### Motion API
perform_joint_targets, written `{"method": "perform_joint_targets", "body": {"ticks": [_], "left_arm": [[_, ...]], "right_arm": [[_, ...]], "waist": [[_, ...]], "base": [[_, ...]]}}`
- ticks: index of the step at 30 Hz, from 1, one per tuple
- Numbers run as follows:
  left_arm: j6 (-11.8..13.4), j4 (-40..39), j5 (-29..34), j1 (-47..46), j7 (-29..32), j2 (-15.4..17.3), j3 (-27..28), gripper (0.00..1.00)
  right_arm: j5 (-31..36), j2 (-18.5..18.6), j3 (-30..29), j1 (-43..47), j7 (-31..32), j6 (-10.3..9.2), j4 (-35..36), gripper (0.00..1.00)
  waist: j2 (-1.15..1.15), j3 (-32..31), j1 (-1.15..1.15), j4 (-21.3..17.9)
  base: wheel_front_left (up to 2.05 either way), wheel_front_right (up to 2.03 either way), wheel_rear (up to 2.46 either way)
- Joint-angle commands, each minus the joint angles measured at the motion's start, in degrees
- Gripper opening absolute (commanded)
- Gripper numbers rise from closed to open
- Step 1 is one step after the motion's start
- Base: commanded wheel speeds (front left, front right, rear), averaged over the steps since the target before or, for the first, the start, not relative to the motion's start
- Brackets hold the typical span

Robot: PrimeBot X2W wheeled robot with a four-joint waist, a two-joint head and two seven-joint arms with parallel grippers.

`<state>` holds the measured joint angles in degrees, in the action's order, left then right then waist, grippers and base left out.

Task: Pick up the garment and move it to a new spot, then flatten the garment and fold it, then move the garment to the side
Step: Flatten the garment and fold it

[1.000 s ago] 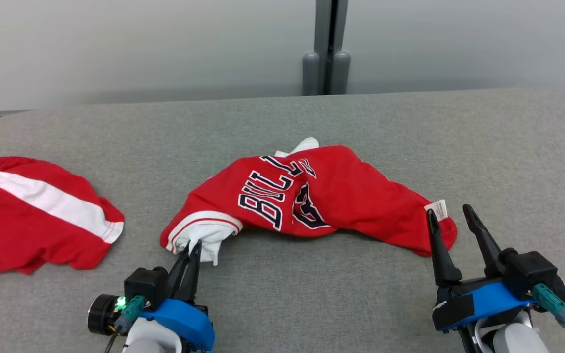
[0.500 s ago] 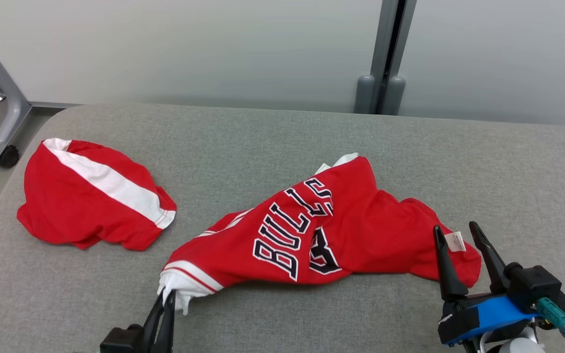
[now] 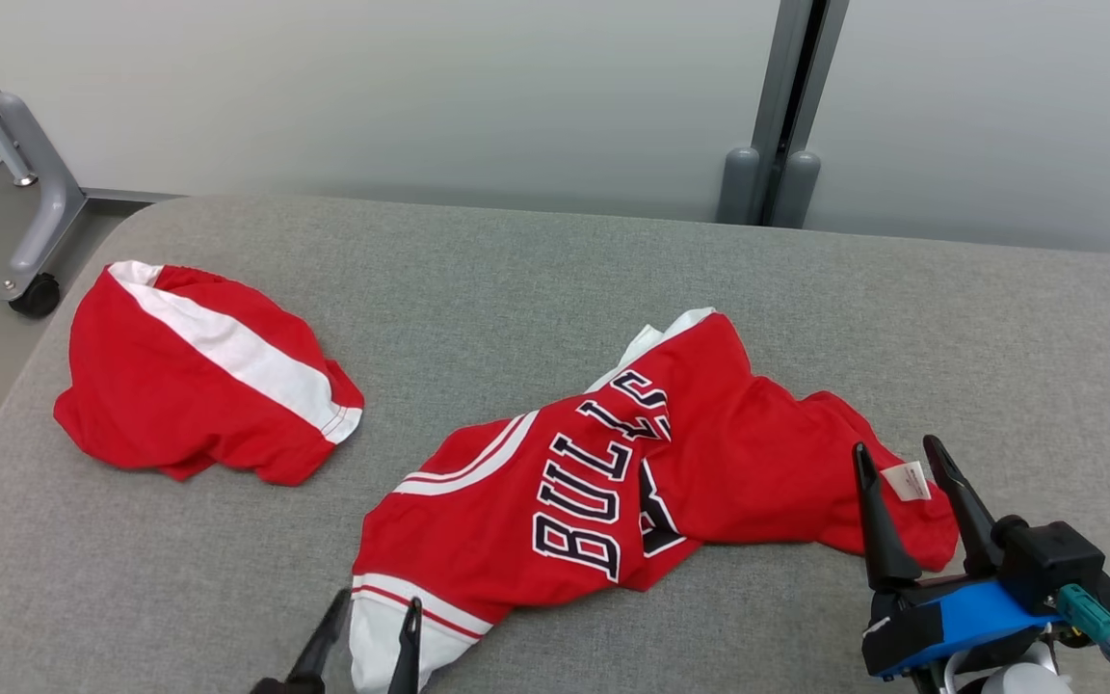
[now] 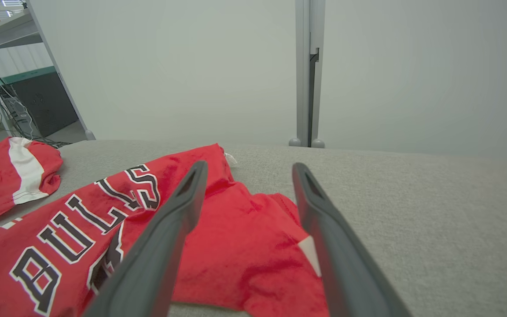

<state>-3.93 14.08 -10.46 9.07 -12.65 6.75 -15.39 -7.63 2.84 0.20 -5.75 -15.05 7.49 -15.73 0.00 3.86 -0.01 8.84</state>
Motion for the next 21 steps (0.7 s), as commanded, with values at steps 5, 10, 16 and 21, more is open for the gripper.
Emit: {"method": "perform_joint_targets", "body": {"ticks": [5,10,16,21], "left_arm": [[1.08,-6.9,-0.88,-2.48,-1.82,0.59,2.6,1.0],[2.52,-10.33,-1.44,-3.11,-2.47,1.48,6.42,1.0],[3.76,-11.76,-0.59,-5.22,-2.58,2.59,10.51,1.0],[3.98,-10.7,-0.07,-8.82,-2.61,3.11,13.38,1.0]], "right_arm": [[0.41,0.08,-0.18,-0.3,-0.2,0.0,-0.18,1.0],[0.5,0.09,-0.26,-0.74,-0.2,0.0,-0.01,1.0],[0.78,0.07,-0.78,-1.24,-0.2,0.0,0.03,1.0],[0.85,0.09,-0.88,-2.16,-0.2,0.0,-0.08,1.0]], "waist": [[0.0,-0.38,0.01,-1.51],[0.0,-0.21,0.01,-4.02],[0.0,0.7,0.01,-7.28],[0.0,1.72,0.01,-10.11]], "base": [[0.0,0.0,0.0],[0.0,0.0,0.0],[0.0,0.0,0.0],[0.0,0.0,0.0]]}}
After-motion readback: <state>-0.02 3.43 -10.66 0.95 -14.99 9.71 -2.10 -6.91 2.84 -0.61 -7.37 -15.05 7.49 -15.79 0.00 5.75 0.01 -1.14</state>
